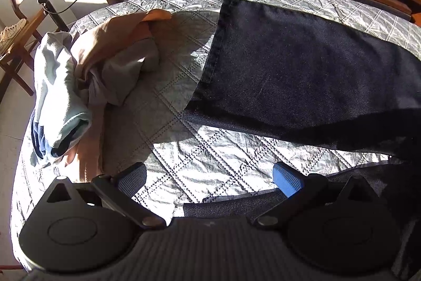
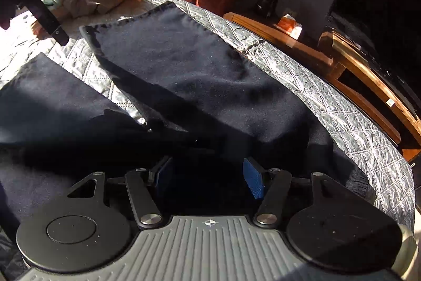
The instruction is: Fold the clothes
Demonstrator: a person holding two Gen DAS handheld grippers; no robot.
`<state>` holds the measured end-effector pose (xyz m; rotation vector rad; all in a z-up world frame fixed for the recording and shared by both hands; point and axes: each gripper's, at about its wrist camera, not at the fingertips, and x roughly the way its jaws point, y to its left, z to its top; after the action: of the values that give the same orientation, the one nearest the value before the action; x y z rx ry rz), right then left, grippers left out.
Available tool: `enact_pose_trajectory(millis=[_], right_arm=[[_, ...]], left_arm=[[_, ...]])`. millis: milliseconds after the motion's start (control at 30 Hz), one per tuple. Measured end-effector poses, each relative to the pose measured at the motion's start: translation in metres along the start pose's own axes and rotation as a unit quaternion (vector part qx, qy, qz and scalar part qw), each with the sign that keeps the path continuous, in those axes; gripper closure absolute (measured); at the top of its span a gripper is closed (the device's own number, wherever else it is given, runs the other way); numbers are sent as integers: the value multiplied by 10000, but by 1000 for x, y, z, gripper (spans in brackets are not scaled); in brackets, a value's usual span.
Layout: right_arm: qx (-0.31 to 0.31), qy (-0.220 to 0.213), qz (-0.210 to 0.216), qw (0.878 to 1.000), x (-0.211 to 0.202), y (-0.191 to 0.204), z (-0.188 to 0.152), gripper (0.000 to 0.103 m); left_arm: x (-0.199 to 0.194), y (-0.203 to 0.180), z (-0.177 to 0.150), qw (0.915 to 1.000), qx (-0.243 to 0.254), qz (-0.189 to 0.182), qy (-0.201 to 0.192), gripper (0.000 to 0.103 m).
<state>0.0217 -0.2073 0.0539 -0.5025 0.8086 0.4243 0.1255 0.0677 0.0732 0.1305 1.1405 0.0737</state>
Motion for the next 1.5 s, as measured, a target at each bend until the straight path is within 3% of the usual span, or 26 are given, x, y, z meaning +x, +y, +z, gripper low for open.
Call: enact_pose_trajectory(millis=[67,233,333,433,500,567,667,800,867,1033,1100,1167,1200,1300,1333,1400,1500], right_arm=[[-820,90,-297,9961,-25,36,-25,30],[-2260,580,-627,9704,-50,86,-81,30],[-2470,513,-929,9632,-46,94,-84,28],[-2867,370,-881,9532,-44,107,-78,28],[-2931,265,-799,9524,-49,109,-75,25],[-2861,516,-901,9526,-45,107,-77,23],[-2555,669,-568,9628,-48,97,-81,26],[-2320,1095,-134,9664,-54,92,-72,26],[-2387,767,-236,9678,-62,100,-65,25],[-1886,-202,114,9818,-65,122,-19,22],[-2014,-451,585,9767,-68,142,-7,22],[-2618,-751,966,9573,-73,170,-4,22],[-2667,-776,1088,9545,-73,183,-2,23],[-2691,-756,1368,9503,-69,214,4,45],[-2627,-691,1407,9521,-66,220,6,46],[-2926,-710,1356,9439,-61,234,3,47],[-2952,-641,1438,9424,-53,243,8,64]], left_arm=[[-2,-3,-2,9999,108,-80,-42,1],[-10,-8,-3,9994,202,-236,-157,1],[-10,-11,-2,9994,193,-250,-147,1],[-8,-16,-3,9993,262,-225,-130,1],[-7,-18,-3,9993,315,-197,-107,1],[-6,-19,-3,9993,325,-179,-92,1],[-9,-16,-1,9994,225,-234,-148,1],[-10,-15,0,9995,239,-152,-168,1],[-10,-12,1,9995,223,-64,-198,1],[-9,3,6,9998,-61,13,-207,1],[-8,10,8,9997,-169,21,-186,1],[-7,17,9,9995,-288,-48,-150,1],[-6,21,9,9993,-349,-92,-130,1],[-6,30,9,9985,-496,-225,-106,1],[-6,31,8,9985,-496,-223,-106,1],[-7,31,7,9988,-442,-180,-115,1],[-8,33,6,9990,-406,-151,-136,1]])
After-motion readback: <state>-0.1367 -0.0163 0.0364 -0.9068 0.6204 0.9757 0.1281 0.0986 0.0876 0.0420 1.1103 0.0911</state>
